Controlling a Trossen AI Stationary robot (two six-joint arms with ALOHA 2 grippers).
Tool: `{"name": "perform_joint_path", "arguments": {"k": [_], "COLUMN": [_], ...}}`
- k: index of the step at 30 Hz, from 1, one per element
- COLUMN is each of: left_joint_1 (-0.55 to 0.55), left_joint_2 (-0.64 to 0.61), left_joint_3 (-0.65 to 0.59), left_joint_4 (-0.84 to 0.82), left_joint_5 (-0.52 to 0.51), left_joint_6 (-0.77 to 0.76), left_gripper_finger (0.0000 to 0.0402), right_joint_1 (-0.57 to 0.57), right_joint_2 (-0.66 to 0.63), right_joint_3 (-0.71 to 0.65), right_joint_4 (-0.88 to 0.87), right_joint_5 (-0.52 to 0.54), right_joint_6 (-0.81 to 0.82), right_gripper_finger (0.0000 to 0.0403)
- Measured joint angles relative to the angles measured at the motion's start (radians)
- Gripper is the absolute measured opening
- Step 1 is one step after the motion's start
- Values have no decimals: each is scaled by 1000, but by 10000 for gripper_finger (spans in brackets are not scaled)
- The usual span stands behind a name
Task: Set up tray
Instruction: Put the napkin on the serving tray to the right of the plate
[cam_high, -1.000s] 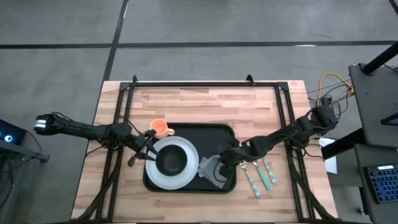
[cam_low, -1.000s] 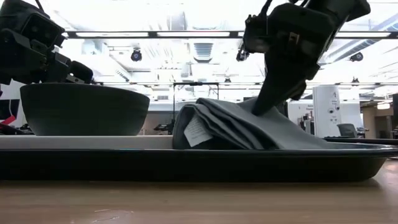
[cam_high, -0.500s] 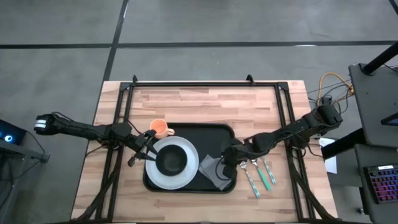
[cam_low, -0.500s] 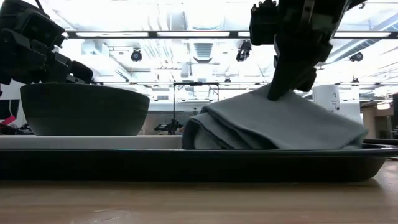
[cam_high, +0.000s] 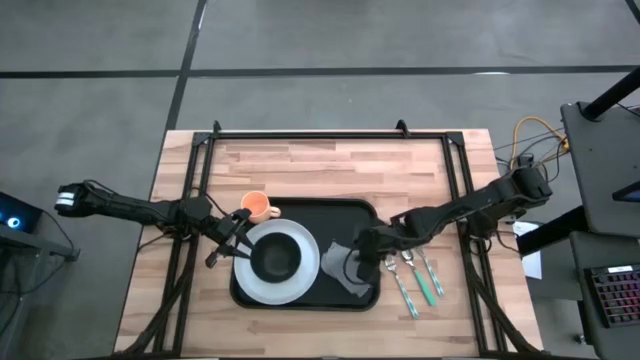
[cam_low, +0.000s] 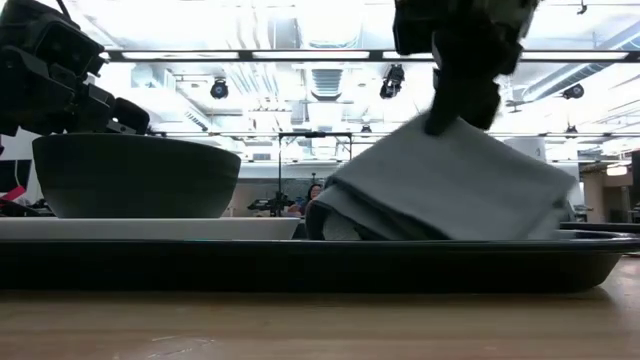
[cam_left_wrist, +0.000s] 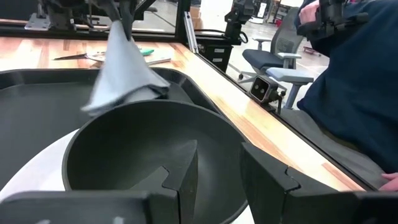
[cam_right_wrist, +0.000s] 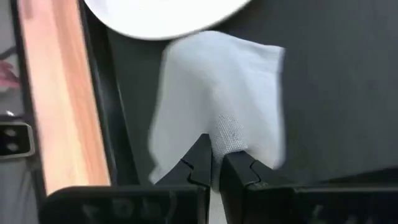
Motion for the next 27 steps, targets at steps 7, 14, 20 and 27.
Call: {"name": "perform_joint_path", "arguments": {"k": [7,14,20,27], "left_joint_1": [0,0,0,0], "left_joint_2": [0,2,1,6], "left_joint_3": [0,0,0,0], "left_joint_4": [-2,-4,-5,-6], "left_joint_5": [0,0,0,0], "left_joint_6": [0,0,0,0], "left_gripper_finger": [99,99,99,99], "right_joint_1": [-98,-179,-185,-172], "right_joint_2": [-95,-265,-307,-204], "right_joint_3": [16,-5,-101,-251], "right_joint_4": [-163,-145,27,324], "right_joint_5": [149,233,166,-20], "right_joint_6": [-28,-59,8,151], "right_gripper_finger": [8,8,8,8]}}
